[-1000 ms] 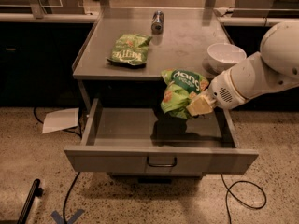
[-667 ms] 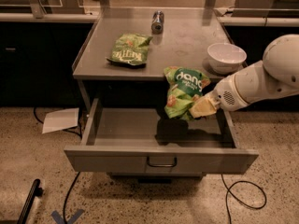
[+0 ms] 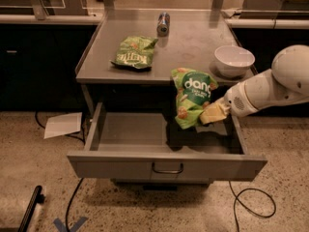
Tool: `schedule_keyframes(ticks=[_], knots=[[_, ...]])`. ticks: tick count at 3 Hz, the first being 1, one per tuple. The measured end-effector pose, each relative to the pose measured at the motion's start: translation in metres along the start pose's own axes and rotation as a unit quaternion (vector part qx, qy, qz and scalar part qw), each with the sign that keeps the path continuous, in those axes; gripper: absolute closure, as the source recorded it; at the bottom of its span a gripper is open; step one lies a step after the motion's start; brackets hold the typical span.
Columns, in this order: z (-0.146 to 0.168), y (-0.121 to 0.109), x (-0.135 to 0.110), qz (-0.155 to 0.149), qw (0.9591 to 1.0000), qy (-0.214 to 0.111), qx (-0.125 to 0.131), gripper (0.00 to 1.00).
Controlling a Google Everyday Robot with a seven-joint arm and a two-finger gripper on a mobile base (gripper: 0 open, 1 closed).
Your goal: Place green rice chip bag into top drawer
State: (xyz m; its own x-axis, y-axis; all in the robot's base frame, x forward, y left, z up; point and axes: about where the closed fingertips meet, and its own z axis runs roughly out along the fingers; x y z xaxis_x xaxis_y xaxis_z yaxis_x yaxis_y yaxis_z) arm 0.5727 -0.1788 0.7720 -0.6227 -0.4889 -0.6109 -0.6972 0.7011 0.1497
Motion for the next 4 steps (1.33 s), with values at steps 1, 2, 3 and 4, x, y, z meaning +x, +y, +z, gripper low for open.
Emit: schedule_keyframes(ticks=[1, 2, 3, 4], knots=[[0.01, -0.011, 0.008, 0.011, 0.9999, 0.002, -0.002, 1.0], [0.01, -0.011, 0.008, 0.011, 0.9999, 0.002, -0.002, 1.0], [0.018, -0.008, 0.005, 0.0, 1.0, 0.003, -0.005, 1.0], [0.045, -0.022, 0.031, 0.044, 0.9988, -0.013, -0.018, 1.0]])
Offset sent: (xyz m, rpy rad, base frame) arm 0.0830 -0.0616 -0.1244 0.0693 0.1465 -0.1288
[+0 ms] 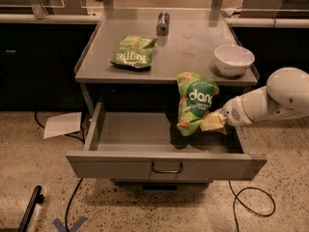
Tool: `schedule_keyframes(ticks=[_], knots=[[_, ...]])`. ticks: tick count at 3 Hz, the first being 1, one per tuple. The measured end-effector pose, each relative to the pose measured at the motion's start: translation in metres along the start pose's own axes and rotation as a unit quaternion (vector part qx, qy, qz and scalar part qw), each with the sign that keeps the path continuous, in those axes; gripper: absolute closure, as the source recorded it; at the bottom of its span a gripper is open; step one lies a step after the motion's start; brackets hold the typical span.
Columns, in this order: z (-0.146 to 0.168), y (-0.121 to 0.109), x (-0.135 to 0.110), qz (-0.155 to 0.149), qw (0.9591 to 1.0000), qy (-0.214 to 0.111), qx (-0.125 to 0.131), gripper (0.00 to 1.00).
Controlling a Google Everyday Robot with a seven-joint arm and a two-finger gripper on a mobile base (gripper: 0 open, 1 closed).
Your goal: Place green rice chip bag into top drawer
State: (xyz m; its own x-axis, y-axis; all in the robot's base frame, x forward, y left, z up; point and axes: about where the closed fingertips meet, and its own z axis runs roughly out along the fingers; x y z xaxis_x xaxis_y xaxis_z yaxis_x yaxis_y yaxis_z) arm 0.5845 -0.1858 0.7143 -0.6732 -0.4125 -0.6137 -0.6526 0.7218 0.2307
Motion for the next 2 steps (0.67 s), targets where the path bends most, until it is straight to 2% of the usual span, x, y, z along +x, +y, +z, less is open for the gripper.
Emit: schedule_keyframes(ticks=[1, 2], knots=[[0.0238, -0.0253, 0.0307, 0.054, 0.9985, -0.003, 0.0, 1.0], [0.0268, -0.0256, 0.0324, 0.055, 0.9985, -0.002, -0.002, 1.0]])
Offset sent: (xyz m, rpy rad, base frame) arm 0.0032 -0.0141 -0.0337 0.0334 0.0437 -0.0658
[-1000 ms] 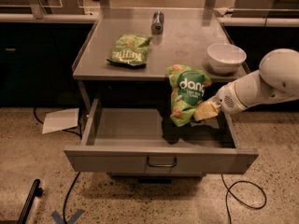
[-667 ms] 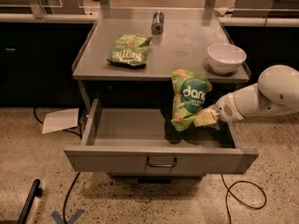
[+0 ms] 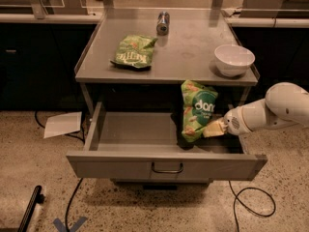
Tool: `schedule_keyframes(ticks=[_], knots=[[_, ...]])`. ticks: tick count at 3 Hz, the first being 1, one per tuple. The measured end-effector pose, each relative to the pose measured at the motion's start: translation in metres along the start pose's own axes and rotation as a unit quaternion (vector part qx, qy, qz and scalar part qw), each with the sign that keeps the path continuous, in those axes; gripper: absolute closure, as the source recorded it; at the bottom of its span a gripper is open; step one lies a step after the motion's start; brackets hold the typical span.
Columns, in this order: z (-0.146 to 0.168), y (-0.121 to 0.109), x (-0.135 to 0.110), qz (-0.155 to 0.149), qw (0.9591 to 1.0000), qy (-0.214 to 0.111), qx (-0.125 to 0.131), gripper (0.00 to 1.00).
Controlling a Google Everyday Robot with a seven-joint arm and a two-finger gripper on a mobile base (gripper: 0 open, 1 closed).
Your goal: Place green rice chip bag into top drawer
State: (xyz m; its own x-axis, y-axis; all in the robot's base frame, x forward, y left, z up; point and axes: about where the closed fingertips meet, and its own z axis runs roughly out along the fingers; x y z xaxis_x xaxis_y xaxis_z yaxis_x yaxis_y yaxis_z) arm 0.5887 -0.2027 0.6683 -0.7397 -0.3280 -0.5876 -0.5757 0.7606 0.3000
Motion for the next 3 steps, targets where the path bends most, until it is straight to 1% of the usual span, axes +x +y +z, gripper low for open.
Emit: schedule_keyframes(ticks=[1, 3], knots=[[0.0001, 0.0, 0.0, 0.0, 1.0, 0.0, 0.0, 0.83], [0.0001, 0.0001, 0.0, 0.0, 1.0, 0.0, 0.0, 0.36]])
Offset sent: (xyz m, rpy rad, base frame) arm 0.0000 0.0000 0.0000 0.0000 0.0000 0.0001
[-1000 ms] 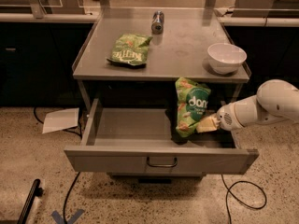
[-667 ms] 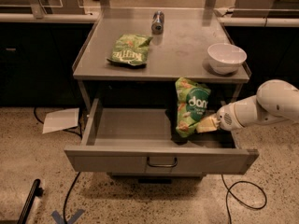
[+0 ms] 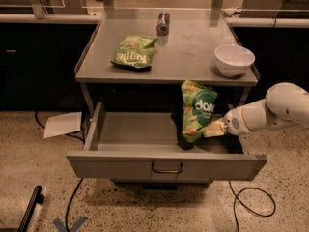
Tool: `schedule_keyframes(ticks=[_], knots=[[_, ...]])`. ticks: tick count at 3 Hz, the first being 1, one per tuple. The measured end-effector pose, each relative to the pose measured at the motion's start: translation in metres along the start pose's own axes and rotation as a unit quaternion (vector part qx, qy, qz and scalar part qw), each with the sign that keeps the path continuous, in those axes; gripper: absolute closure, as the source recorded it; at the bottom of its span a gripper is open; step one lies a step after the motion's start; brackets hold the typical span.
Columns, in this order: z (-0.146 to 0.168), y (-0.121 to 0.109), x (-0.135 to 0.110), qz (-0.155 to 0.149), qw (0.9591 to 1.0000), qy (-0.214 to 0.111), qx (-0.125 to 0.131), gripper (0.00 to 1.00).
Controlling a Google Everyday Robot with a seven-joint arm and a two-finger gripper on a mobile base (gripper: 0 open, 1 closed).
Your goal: Place green rice chip bag into top drawer
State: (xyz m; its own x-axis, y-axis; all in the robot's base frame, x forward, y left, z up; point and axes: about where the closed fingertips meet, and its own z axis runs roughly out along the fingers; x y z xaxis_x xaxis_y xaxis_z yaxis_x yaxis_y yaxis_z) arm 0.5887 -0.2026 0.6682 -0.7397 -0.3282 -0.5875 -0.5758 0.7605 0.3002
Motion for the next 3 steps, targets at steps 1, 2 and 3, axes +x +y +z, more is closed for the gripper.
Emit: schedule_keyframes(ticks=[1, 2, 3], knots=[[0.0, 0.0, 0.0, 0.0, 1.0, 0.0, 0.0, 0.13], [0.0002, 0.0001, 0.0, 0.0, 1.0, 0.0, 0.0, 0.0], [0.0002, 0.0001, 0.0, 0.0, 1.0, 0.0, 0.0, 0.0]])
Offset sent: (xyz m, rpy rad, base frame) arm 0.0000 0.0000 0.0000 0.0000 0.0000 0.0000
